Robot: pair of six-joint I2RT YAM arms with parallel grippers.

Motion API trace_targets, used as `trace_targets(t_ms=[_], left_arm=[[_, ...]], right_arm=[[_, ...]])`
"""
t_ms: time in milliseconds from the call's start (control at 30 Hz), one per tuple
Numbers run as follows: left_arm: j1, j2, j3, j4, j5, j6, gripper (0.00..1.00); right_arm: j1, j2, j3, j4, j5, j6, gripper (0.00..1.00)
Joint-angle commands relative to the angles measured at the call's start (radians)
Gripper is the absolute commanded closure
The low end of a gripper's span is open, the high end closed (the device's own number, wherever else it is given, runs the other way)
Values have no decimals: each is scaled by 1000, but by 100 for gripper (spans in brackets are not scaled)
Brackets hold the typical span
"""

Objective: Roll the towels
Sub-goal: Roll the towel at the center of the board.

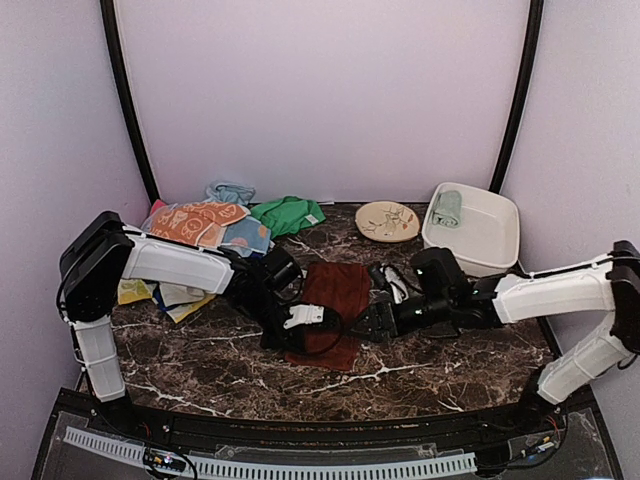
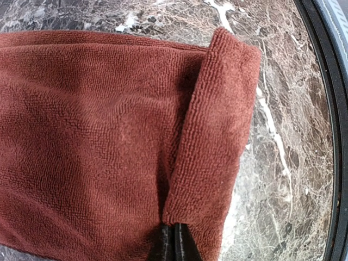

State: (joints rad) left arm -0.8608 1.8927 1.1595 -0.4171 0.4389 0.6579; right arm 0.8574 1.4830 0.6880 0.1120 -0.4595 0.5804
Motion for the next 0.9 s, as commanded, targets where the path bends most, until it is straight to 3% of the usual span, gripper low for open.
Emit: trace_targets(t_ms=[0,100,167,267,300,400,533,667,867], left_arm=[[20,43,17,-92,59,-17,97],[44,64,44,-130,110,-25,98],[55,85,74,-165,138,-29,98],[63,108,103,-203,171,-30,98],[68,114,115,-217,190,-32,98],[83,150,154,-266,231,-36,98],[91,195,196,-315,248,-34,98],[95,227,228,-345,247,-40,98],[99,259,259,-374,253,-50,98]], right_arm=[[35,-283,-72,-60,421,-123,0],[39,-497,-183,78,606,-105,0],[26,-595,-228,53,833,86,0],[13,-693,-342,229,728,-27,1],[14,-693,-343,239,686,-72,6],[79,-616,-263,109,680,-223,16],[338,-455,-190,15,867,-505,11],[559,-222,-138,49,988,-798,17],[652,58,-58,219,1087,-1124,26]])
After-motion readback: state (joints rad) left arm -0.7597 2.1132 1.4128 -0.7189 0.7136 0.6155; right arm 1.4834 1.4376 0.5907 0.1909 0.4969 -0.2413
